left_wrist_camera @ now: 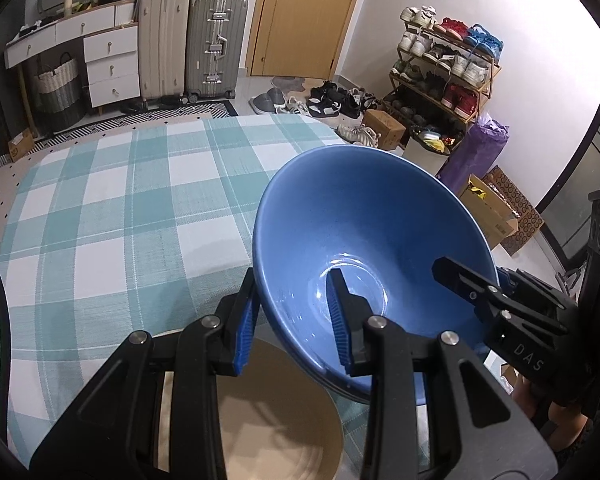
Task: Organize plates and bowls
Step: 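Lift the stacked blue bowls with both grippers and carry them over the cream plates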
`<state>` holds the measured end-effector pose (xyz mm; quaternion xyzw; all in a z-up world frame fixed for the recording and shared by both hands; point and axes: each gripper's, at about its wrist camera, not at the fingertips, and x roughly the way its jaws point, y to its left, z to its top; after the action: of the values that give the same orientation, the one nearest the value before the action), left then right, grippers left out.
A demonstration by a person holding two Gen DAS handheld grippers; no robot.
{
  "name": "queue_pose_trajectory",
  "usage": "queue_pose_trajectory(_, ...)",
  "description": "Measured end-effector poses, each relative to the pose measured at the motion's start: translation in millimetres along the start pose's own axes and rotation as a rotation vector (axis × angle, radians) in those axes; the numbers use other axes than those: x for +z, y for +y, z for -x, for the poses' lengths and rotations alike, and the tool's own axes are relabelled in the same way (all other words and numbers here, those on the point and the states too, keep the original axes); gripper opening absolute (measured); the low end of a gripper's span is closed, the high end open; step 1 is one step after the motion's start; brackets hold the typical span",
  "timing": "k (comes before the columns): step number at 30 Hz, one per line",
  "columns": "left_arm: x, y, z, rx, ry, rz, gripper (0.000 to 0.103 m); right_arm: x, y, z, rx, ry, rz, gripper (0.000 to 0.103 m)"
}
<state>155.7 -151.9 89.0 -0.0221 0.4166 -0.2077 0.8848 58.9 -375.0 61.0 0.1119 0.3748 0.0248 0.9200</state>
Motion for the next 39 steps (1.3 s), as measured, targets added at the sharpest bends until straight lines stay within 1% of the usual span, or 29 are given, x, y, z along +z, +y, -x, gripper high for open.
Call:
queue_pose_trajectory(9, -4.5, -1.0, 29.9, 0.012, -0.032, 0.001, 0.030, -2.2, 16.4, 19.4, 0.009, -0.024, 0.021, 0.033)
queue_pose_trajectory(20, -23.8, 1.6, 75.8, 0.035, -0.070, 0.017, 0.030, -11.6, 41.3, 40.4, 0.033, -0.044, 0.051, 0.033)
queue_pose_trajectory(30, -47.2, 12.4, 111.9, 0.066, -0.092, 0.041, 0.030, -21.3, 63.1, 46.8, 0.064, -0.043, 0.083, 0.033)
queue_pose_trajectory(39, -63.5, 32.6, 126.5, 0.096, -0.099, 0.076, 0.030, -28.4, 85.0, 43.5, 0.094, -0.032, 0.111, 0.033)
